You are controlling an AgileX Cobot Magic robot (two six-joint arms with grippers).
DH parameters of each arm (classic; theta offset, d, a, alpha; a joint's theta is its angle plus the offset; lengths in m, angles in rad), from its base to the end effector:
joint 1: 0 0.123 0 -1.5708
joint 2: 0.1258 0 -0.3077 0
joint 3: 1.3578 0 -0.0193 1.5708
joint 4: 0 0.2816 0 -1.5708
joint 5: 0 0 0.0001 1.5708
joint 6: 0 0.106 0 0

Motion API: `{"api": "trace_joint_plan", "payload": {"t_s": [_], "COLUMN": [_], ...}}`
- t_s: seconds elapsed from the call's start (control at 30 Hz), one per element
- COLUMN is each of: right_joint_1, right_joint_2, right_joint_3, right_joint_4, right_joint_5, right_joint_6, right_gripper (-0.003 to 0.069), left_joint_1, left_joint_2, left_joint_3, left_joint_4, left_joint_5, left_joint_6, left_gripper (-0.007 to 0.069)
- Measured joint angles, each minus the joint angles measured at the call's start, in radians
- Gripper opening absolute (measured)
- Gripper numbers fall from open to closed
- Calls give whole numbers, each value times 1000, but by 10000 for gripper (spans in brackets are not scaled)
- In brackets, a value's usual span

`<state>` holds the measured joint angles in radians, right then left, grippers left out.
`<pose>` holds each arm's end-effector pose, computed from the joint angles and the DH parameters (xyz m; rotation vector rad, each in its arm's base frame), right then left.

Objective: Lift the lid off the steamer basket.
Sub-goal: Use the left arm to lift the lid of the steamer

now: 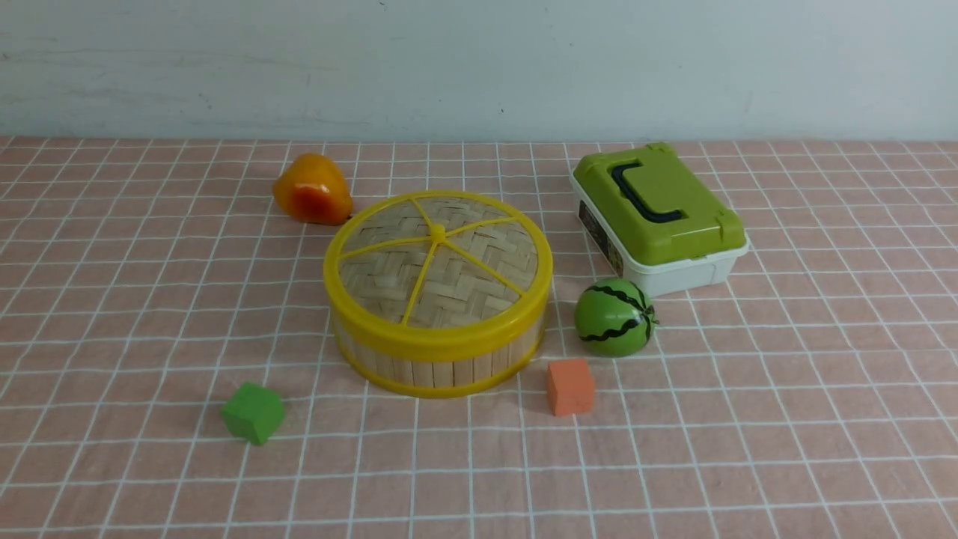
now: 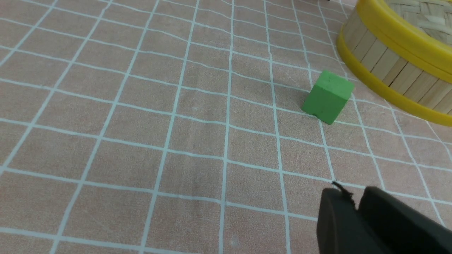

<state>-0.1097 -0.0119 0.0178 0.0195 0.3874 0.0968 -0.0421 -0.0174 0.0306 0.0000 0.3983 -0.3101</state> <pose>0.0741 -0.0074 0.1680 0.2053 1.8656 0.0105 0.0739 -0.0031 0.1625 -0.2541 1.8852 -0.2396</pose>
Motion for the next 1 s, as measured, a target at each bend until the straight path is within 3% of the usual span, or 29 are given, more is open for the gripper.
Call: {"api": "trace_joint_plan", "payload": {"t_s": [0.5,1.0], "right_joint_1": [0,0], "right_joint_2": [0,0], "right_joint_3": [0,0], "right_joint_4": [0,0], "right_joint_5": [0,0], "right_joint_6": [0,0], "right_gripper": [242,242], "left_joint_1": [0,0], "left_joint_2": [0,0], "left_joint_3": [1,1], "left_joint_4": [0,0], "left_joint_5": [-39,-574], "left_joint_6": [0,0], "left_gripper": [92,111]}}
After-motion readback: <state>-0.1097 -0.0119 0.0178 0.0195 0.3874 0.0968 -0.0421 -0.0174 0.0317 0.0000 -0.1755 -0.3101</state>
